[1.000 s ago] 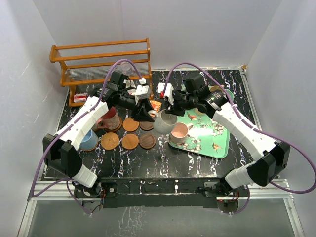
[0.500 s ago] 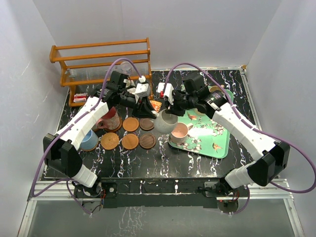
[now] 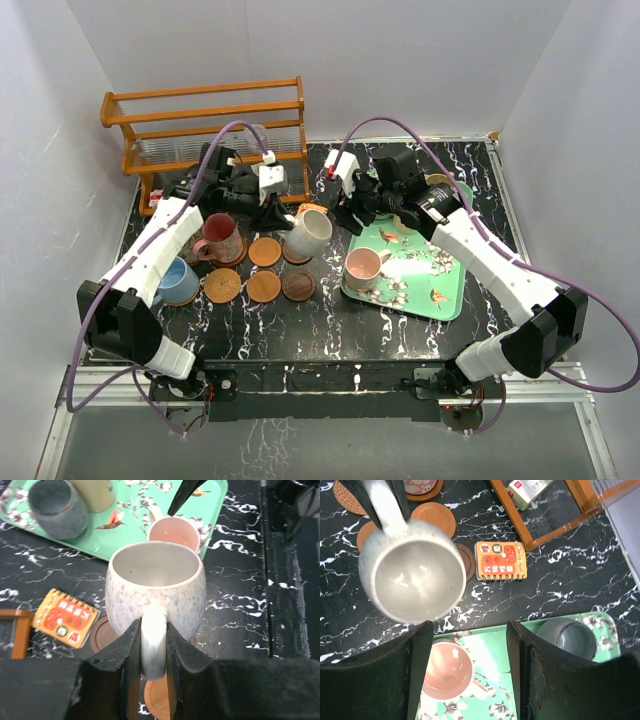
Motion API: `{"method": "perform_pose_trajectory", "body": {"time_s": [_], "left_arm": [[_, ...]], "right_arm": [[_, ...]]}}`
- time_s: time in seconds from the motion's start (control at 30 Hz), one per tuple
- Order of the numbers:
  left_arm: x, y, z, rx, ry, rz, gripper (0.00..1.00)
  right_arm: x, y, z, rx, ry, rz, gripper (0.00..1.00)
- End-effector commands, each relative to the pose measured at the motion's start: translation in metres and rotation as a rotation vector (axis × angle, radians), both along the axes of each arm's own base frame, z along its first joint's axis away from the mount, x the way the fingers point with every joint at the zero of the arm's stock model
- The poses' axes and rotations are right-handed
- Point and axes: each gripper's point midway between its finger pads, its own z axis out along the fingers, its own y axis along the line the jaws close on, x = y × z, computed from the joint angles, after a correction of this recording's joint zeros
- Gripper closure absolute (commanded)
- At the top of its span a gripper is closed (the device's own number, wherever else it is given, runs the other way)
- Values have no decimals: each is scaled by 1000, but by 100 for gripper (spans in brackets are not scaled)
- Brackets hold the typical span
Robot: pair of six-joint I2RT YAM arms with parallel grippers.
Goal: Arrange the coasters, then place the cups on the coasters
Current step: Place the cup on the coaster.
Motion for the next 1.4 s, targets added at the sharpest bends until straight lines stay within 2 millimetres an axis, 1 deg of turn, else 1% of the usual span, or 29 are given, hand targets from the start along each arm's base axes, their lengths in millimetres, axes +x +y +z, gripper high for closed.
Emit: {"method": "perform_pose_trajectory", "body": {"time_s": [0.0, 0.1, 0.2, 0.27, 0.37, 0.43, 0.53, 0.6, 0.63, 0.73, 0.87, 0.93, 1.13, 1.37], "left_arm": [[-7, 12, 44, -53, -161, 14, 100], [-3, 27, 39, 6, -170, 97, 100], [-2, 47, 25, 101, -161, 205, 100], [-5, 63, 16, 157, -157, 269, 100], [-15, 88, 4, 197, -136, 365, 100], [-21, 102, -7, 214, -125, 412, 100], [-25, 121, -24, 240, -124, 485, 100], [-28, 129, -36, 244, -121, 514, 100], [-30, 133, -44, 247, -113, 524, 100], [-33, 140, -61, 250, -104, 540, 100], [-33, 143, -78, 239, -103, 546, 100], [-31, 144, -82, 231, -109, 546, 100], [-24, 144, -84, 220, -147, 529, 100], [-18, 152, -87, 248, -186, 540, 100]], "right_arm": [[16, -1, 21, 60, -18, -109, 41], [16, -3, 17, 63, -11, -125, 40], [15, -3, 11, 69, -10, -130, 40], [15, -5, 7, 69, -12, -134, 40], [16, -10, -5, 51, -18, -156, 40], [17, -14, -12, 44, -25, -170, 40], [18, -21, -19, 42, -30, -187, 40], [18, -26, -23, 46, -32, -196, 40], [19, -29, -24, 48, -33, -201, 40], [19, -40, -27, 62, -37, -217, 40], [19, -55, -35, 74, -31, -239, 40], [20, -62, -38, 82, -22, -252, 40], [19, -76, -47, 107, 0, -275, 40], [20, -82, -54, 119, 19, -286, 40]]}}
